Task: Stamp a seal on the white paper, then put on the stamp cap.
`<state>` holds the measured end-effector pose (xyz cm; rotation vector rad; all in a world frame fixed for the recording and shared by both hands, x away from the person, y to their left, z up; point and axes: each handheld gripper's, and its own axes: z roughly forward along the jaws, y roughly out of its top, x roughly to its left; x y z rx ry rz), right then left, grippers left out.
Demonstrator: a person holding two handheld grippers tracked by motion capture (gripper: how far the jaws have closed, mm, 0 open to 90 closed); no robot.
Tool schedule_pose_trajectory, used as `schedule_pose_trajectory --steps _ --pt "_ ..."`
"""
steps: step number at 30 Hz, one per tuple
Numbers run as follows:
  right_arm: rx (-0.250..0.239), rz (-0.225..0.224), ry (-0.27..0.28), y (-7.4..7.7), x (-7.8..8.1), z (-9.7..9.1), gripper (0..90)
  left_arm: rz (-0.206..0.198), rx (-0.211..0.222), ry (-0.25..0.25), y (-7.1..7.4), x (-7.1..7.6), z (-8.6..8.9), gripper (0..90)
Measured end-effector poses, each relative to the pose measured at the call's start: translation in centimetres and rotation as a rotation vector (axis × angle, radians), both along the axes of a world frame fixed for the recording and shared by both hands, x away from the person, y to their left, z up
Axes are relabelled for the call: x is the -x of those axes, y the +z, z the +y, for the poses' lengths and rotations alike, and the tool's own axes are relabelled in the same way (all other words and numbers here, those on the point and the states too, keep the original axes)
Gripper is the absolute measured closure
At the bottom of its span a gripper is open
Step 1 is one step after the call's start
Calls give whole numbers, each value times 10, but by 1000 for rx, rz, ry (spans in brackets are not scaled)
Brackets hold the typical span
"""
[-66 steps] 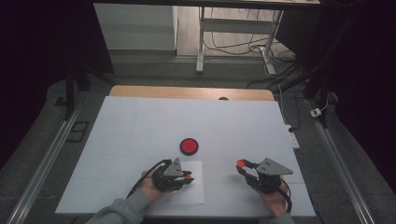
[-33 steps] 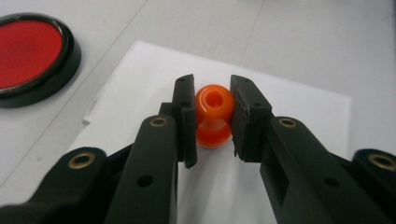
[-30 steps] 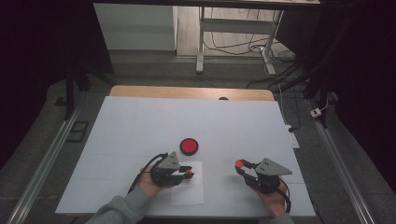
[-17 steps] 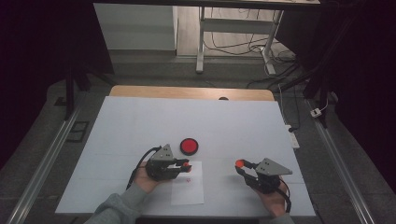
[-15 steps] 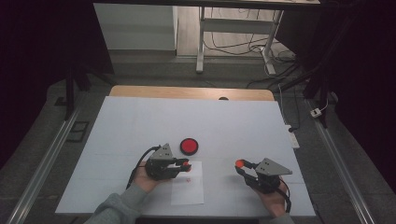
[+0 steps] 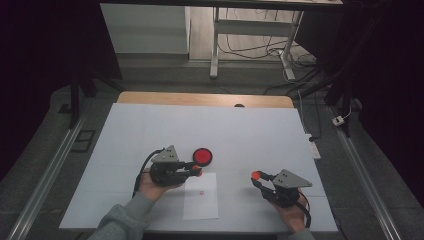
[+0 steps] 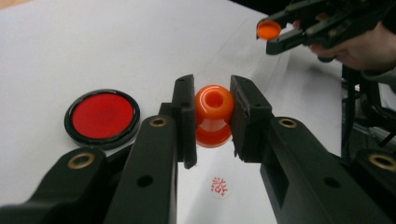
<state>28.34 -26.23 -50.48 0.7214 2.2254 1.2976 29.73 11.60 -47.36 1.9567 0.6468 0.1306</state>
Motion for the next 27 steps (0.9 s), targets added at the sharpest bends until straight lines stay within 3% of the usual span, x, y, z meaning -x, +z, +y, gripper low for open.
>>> schedule_pose_trajectory --steps 10,27 --pt "1 1 6 -1 0 2 649 -8 22 11 12 -3 6 726" --pt "0 -5 13 1 1 3 649 -4 17 21 10 -5 5 726"
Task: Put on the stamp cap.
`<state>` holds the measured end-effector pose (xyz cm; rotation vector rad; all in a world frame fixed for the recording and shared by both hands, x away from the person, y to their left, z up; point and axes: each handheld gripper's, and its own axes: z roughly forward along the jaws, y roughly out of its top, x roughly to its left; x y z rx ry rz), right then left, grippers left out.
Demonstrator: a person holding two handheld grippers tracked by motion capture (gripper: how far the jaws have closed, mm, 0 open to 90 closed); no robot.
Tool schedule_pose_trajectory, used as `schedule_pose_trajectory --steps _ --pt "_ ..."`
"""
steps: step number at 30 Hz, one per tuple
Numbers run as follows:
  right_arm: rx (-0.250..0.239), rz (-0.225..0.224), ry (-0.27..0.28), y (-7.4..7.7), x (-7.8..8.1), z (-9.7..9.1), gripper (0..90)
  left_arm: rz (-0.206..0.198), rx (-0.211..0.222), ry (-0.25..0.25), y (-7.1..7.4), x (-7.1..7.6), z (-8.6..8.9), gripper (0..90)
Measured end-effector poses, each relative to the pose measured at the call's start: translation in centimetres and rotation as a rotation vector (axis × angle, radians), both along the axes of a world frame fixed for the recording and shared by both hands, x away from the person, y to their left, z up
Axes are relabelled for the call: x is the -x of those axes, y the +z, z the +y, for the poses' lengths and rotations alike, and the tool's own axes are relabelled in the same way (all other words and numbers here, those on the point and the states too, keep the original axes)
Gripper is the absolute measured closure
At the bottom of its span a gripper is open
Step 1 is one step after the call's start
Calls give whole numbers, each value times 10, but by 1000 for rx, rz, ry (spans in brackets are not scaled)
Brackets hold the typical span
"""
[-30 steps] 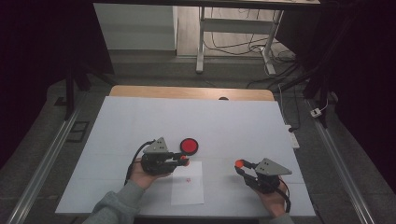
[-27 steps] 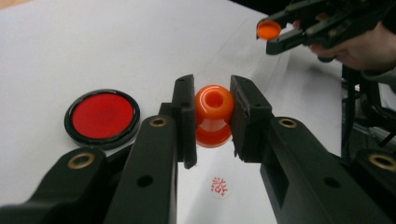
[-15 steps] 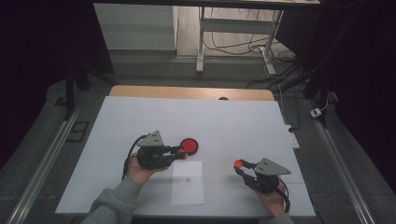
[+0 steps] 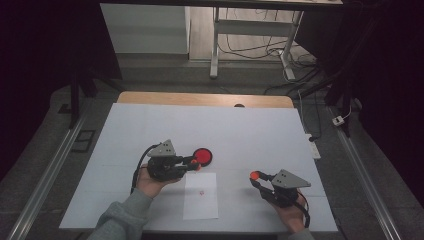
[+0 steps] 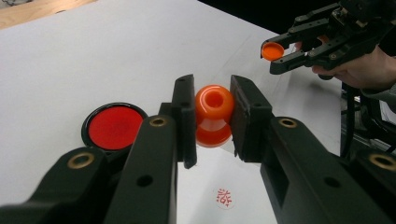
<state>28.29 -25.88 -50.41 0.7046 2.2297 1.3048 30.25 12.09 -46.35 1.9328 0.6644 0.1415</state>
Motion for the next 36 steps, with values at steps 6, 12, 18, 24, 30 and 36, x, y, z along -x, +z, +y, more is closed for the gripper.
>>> schedule_pose_trajectory --steps 6,12,18,24,30,36 --pt "-1 4 9 -1 -1 5 649 3 4 1 -1 0 0 725" --pt "-2 6 26 -1 -1 11 649 7 6 -2 -2 0 -1 725" --pt "-14 18 40 -2 -2 16 649 13 15 -6 -3 -1 -1 725" --pt "-51 32 56 -1 -2 23 649 15 19 -7 -3 -1 -1 725" --pt "-53 38 76 -2 -3 31 649 14 18 -11 -3 -1 -2 725" --pt "-64 36 91 0 -5 38 649 15 20 -13 -3 -1 -3 725"
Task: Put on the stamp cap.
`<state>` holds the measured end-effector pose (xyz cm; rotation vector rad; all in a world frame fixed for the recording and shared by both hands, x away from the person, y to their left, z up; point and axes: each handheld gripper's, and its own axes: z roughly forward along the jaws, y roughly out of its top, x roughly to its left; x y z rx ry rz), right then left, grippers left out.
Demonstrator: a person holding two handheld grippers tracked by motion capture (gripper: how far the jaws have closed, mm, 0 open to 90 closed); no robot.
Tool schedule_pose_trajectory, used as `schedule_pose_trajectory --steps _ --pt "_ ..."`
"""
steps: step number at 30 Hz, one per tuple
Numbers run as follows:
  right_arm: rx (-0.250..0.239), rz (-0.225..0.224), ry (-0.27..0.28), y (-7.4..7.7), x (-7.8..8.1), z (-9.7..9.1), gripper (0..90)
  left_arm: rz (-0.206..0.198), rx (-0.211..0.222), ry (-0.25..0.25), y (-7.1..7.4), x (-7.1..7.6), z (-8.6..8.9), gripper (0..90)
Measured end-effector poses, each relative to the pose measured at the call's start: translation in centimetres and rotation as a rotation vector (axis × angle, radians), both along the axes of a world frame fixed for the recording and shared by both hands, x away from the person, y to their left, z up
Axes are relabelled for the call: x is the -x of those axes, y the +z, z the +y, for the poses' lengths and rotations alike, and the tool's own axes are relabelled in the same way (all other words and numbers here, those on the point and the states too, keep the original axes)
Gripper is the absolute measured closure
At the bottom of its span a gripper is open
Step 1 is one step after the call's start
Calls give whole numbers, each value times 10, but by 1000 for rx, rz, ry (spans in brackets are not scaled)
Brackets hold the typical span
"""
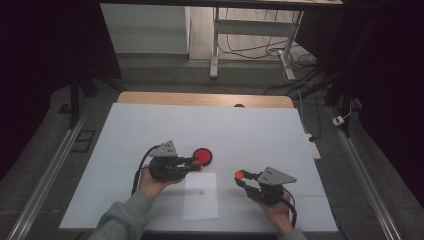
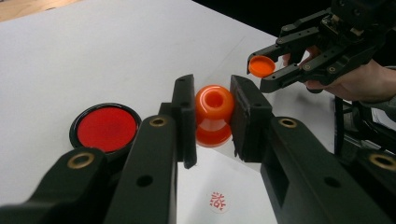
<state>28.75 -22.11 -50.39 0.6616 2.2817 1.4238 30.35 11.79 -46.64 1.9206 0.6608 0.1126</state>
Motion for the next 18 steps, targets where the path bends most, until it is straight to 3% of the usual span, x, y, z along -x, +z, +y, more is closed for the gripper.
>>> schedule_pose_trajectory --steps 18 --pt "8 11 35 -4 1 18 649 2 -1 -12 0 1 -4 725"
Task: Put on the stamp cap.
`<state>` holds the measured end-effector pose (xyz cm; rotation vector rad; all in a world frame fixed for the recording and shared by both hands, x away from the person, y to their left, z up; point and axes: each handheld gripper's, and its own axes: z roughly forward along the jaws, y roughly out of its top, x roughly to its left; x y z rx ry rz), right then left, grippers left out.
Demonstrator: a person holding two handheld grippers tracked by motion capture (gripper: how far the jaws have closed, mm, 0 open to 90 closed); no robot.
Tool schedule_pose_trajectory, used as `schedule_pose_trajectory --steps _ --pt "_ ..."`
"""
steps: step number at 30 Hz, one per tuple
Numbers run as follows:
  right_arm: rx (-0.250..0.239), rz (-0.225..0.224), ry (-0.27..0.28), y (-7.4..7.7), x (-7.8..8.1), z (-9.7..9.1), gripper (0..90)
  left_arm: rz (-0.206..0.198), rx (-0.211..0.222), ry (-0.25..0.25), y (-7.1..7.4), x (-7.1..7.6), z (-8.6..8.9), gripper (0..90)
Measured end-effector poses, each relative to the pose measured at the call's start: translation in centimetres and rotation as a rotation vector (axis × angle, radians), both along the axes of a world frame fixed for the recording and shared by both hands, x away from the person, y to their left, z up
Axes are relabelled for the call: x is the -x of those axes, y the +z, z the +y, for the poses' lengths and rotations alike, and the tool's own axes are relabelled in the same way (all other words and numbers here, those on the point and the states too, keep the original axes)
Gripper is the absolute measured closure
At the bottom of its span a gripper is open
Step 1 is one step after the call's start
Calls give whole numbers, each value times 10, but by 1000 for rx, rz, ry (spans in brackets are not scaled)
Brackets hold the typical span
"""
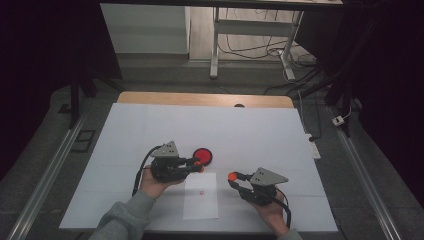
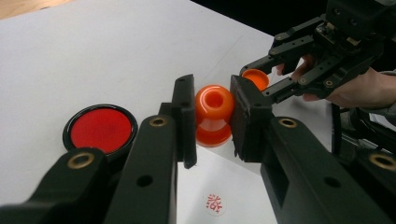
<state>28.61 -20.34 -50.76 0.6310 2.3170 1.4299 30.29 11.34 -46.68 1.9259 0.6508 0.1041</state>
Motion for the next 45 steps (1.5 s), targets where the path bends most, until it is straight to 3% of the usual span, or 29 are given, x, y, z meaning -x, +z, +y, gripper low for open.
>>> schedule_pose_trajectory --steps 18,45 --pt "27 -5 36 -2 1 20 649 -1 -3 -17 -1 2 -6 725" --pt "15 -7 73 -1 0 44 649 5 1 -29 -1 2 -10 725"
